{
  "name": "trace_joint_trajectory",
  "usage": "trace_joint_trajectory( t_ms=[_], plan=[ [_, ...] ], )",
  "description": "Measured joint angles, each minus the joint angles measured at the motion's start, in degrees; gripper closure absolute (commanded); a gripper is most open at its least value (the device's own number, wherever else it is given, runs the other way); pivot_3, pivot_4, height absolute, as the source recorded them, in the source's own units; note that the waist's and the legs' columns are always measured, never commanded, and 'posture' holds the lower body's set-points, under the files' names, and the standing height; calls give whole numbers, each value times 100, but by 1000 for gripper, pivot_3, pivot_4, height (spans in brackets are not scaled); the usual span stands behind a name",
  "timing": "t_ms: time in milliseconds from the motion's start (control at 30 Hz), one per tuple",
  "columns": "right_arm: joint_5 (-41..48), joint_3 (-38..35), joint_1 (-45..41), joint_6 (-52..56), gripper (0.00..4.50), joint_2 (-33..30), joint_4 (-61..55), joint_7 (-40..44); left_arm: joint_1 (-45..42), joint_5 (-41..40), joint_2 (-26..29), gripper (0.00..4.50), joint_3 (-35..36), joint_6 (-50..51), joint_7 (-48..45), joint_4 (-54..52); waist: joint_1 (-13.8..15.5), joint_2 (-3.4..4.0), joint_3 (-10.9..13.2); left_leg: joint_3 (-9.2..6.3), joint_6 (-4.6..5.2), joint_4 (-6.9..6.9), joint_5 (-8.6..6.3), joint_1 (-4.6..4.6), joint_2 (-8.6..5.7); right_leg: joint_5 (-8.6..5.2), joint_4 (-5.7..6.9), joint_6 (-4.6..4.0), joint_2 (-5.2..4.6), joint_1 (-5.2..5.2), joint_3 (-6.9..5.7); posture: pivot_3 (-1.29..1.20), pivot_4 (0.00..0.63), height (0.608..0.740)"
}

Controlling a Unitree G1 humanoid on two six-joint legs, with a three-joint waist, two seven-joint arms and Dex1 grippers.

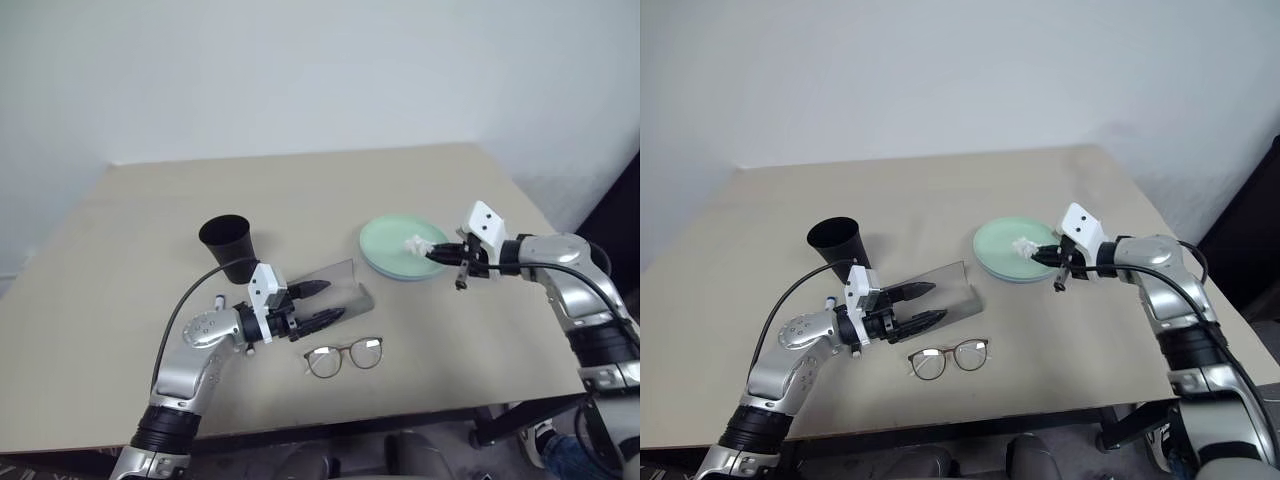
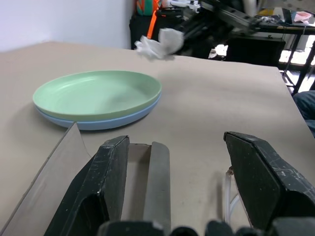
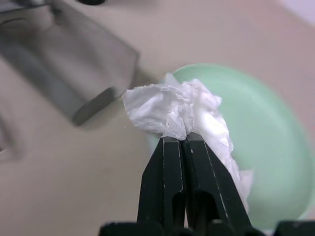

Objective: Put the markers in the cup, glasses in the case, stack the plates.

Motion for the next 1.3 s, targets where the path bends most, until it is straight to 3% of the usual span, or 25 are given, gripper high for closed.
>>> trace_joint_trajectory(
  t_ms=[100, 200, 533, 733, 933, 1100, 1300],
  plan=[
    [-221, 135, -392, -258, 4486, 318, 773, -245, -35, 16, -5, 1247, -4, -1, 1, 4, -5, 0, 0, 3, -9, 0, 5, 1, 3, 6, 0, -7, 6, -2, 1, 0, 0, 740],
    [-358, 211, -647, -484, 3887, 493, 1353, -311, -49, 25, -7, 1247, -4, -2, 3, 4, -6, 1, -1, 3, -25, -1, 14, -2, 6, 24, -1, -34, 9, -7, 2, 0, 0, 740],
    [-637, 246, -971, -1038, 489, 722, 2455, -309, 17, 84, -2, 1247, 6, -2, 57, 4, -45, 2, -1, 3, -25, -2, 13, -3, 6, 27, -5, -39, 12, -8, 4, 0, 0, 740],
    [-372, -31, -778, -1116, 489, 655, 2089, 22, 4, 88, 8, 1247, 7, -1, 57, 3, -53, 2, -1, 1, -11, -2, 5, -2, 9, 27, -3, -39, 15, -8, 4, 0, 0, 740],
    [260, -210, 286, -1164, 489, 310, 934, 953, -82, 127, 188, 1247, -8, 16, -109, 23, -44, 2, -1, 0, -4, -1, 1, -2, 11, 13, -5, -17, 16, -4, 2, 0, 0, 740],
    [540, -212, 1113, -944, 489, 57, 269, 1438, -281, 126, 460, 1247, -119, 147, -578, 82, -72, 4, 0, 11, -2, 0, 0, 3, 16, 12, -1, -14, 20, -4, 10, 0, 0, 740],
    [625, -188, 1417, -911, 489, 30, -45, 1462, -695, 109, 750, 1247, -283, 433, -1288, 352, -74, 3, 1, 17, -10, 11, 5, 6, 45, 14, -1, -14, 52, 4, 8, 0, 0, 740]
  ],
)
